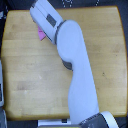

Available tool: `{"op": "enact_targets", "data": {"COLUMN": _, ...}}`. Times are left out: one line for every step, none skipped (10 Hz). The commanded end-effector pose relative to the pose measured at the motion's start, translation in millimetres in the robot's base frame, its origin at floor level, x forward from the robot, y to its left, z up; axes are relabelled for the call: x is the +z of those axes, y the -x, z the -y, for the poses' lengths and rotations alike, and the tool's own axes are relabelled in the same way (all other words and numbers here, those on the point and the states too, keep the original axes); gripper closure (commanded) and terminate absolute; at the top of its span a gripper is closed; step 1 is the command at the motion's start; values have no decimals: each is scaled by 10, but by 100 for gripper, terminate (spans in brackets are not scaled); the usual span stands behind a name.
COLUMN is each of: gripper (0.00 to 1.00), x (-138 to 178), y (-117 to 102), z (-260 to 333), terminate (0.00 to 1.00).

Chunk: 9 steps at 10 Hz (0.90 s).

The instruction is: Folding a cloth

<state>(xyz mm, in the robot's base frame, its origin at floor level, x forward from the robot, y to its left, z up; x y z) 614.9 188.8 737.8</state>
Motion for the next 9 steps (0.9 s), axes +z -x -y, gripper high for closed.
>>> {"op": "enact_targets", "data": {"gripper": 0, "x": -15, "y": 128, "z": -32, "terminate": 0}}
{"op": "enact_targets", "data": {"gripper": 0, "x": 8, "y": 118, "z": -25, "terminate": 0}}
{"op": "enact_targets", "data": {"gripper": 0, "x": 51, "y": 96, "z": 12, "terminate": 0}}
{"op": "enact_targets", "data": {"gripper": 0, "x": 109, "y": 92, "z": 86, "terminate": 0}}
{"op": "enact_targets", "data": {"gripper": 0, "x": 163, "y": 87, "z": 102, "terminate": 0}}
{"op": "enact_targets", "data": {"gripper": 0, "x": 386, "y": 15, "z": 86, "terminate": 0}}
{"op": "enact_targets", "data": {"gripper": 0, "x": 784, "y": -149, "z": 46, "terminate": 0}}
{"op": "enact_targets", "data": {"gripper": 0, "x": 1222, "y": -368, "z": 39, "terminate": 0}}
{"op": "enact_targets", "data": {"gripper": 0, "x": 1443, "y": -496, "z": 86, "terminate": 0}}
